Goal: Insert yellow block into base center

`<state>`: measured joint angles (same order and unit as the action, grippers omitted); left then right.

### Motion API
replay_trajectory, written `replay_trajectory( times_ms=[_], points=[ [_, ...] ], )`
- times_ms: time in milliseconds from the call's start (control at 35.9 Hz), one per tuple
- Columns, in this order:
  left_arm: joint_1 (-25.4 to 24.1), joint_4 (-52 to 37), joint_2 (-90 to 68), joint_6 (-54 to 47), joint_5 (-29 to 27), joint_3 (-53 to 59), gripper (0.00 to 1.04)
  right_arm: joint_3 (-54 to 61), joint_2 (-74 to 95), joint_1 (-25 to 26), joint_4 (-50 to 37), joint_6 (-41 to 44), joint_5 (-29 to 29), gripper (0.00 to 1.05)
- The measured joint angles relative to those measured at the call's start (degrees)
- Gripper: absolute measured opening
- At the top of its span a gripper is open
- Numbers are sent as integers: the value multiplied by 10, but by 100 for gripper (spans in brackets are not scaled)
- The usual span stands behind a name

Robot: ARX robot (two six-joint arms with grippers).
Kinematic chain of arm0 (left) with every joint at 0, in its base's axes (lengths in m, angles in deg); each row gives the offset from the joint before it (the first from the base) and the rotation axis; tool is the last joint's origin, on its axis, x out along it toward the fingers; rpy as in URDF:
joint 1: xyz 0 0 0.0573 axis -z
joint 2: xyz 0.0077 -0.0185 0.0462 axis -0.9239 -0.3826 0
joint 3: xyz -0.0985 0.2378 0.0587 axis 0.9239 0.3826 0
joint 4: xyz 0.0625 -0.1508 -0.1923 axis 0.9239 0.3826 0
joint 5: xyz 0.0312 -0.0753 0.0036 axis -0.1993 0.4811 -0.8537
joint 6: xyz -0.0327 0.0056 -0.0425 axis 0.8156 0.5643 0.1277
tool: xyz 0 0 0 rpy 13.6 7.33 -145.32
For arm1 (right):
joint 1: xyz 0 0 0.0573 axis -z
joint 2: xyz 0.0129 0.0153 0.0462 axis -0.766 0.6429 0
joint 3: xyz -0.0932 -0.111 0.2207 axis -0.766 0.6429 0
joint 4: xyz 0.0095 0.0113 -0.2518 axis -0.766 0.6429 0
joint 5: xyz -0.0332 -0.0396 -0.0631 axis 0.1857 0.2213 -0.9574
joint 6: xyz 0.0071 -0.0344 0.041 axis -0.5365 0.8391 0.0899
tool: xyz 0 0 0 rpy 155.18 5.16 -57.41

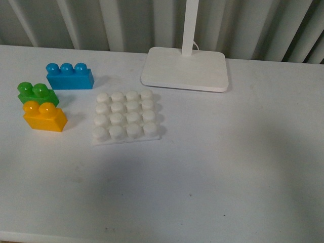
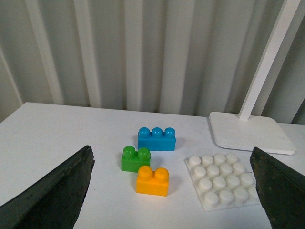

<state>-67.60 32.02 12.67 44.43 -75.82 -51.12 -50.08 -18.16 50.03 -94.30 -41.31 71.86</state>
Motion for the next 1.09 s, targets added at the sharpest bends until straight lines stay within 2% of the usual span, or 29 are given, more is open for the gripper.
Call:
replay_trajectory(
  times_ms=[501,669,1086],
  points=[
    [0,0,0,0,0,0,98,43,-127,0,81,3,0,1],
    [0,0,0,0,0,0,98,61,-148,0,79,3,0,1],
    [0,0,0,0,0,0,98,61,-254,0,182,3,0,1]
  ],
)
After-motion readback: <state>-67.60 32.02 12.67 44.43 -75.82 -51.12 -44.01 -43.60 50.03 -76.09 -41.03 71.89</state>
